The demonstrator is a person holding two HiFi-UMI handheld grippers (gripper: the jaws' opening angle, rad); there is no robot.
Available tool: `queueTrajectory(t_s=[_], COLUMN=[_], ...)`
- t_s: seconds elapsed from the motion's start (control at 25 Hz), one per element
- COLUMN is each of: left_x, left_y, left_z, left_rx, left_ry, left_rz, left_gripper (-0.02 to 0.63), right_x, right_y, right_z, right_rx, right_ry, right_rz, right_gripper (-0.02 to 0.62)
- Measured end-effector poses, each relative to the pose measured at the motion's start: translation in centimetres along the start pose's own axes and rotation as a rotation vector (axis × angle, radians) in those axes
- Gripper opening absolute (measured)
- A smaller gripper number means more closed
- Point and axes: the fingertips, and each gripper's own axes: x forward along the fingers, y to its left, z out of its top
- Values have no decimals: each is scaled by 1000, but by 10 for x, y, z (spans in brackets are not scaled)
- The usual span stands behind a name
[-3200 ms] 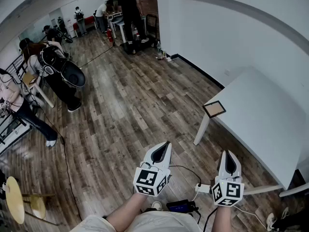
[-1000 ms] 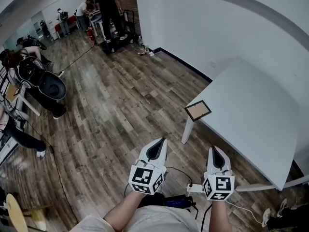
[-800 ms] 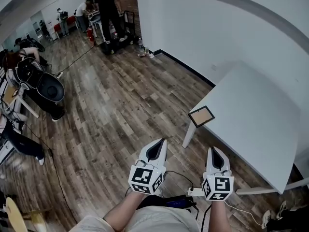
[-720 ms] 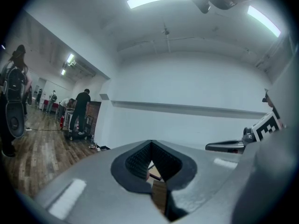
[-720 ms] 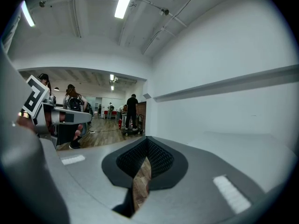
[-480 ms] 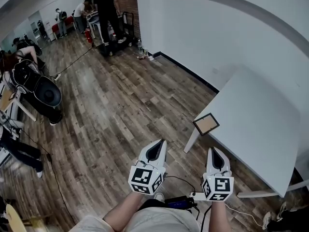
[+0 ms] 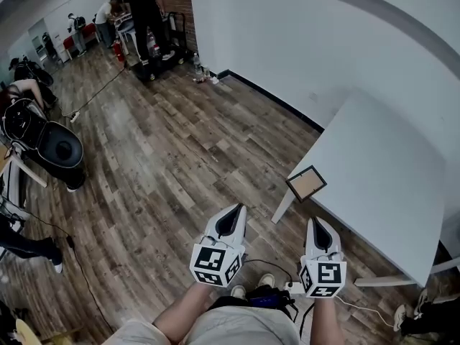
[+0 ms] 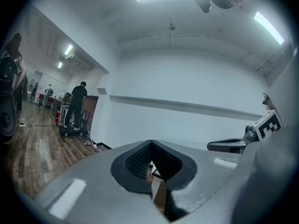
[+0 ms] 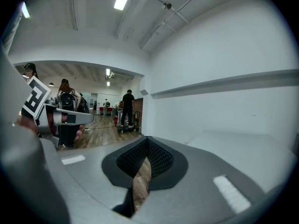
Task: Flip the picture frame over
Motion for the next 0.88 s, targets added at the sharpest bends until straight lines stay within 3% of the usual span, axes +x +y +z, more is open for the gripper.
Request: queueTrajectory(t_s=[0.88], left_x=[131], left_y=[-29], left_z=[-10], left_rx=[32], left_ry=[48], left_rz=[-4], left_gripper=[2], right_x=[84], right_y=[-103], right_z=[-8], right_rx=[57], right_ry=[8], right_rz=[18], right_gripper=[25])
